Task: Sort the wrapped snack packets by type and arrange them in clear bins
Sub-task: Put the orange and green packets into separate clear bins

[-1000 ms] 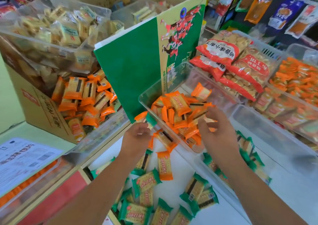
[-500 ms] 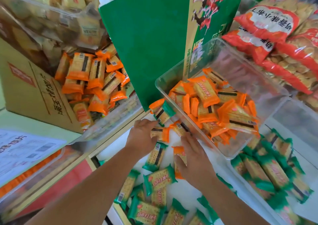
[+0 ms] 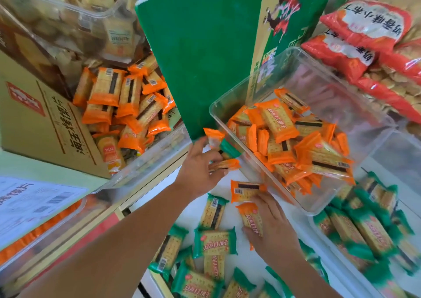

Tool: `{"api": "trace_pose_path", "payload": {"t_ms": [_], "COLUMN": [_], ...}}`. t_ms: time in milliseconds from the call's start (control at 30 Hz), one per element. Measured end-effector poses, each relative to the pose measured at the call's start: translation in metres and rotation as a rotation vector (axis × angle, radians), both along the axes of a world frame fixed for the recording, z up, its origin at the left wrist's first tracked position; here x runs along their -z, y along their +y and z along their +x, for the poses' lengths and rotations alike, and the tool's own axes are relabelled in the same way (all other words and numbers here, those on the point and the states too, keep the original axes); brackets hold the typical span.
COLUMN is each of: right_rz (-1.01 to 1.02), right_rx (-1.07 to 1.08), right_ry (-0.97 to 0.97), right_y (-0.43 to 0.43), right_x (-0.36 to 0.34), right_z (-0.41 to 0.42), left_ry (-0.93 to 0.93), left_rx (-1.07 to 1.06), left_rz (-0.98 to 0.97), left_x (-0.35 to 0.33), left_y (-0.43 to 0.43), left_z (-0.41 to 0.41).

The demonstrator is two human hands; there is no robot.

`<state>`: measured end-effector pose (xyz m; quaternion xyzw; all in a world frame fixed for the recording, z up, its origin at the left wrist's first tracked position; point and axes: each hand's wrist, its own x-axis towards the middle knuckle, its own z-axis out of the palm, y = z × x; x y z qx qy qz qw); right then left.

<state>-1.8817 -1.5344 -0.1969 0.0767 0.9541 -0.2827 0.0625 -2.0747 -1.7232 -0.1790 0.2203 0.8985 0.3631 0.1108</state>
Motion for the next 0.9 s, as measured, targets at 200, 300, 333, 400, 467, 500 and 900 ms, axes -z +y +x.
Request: {"api": "trace_pose_path", "payload": {"t_ms": [200, 300, 333, 400, 467, 500, 900], "right_rz": [0.079, 0.112, 0.116, 0.11, 0.093, 0.08, 0.003], "right_rx": [-0.014, -0.009, -0.016, -0.011, 0.016, 0.028, 0.121], "right_ry": [-0.078, -0.102, -0.113, -0.143, -0.179, -0.207, -0.093], "right_y": [0.003, 0.004, 0.004, 0.003, 0.002, 0.001, 0.003], "right_x": [0.0, -0.001, -0.001, -0.004, -0.011, -0.013, -0.045], "right_z": [0.01, 0.017, 0.02, 0.025, 0.031, 0.036, 0.063], "left_ry": [-0.29, -0.418, -0.435, -0.409, -0.377, -0.364, -0.283], "left_rx": [-0.183, -0.141, -0.1, -0.045, -0.008, 0.021, 0.122], "left_rz": [0.052, 0.044, 0.011, -0.03, -0.057, -0.074, -0.049], "left_x": [-0.012, -0.018, -0.019, -0.019, -0.018, -0.017, -0.047], "left_y": [0.011, 0.012, 0.012, 0.013, 0.01, 0.007, -0.058], "left_z": [0.017, 0.017, 0.018, 0.026, 0.038, 0.045, 0.086]}}
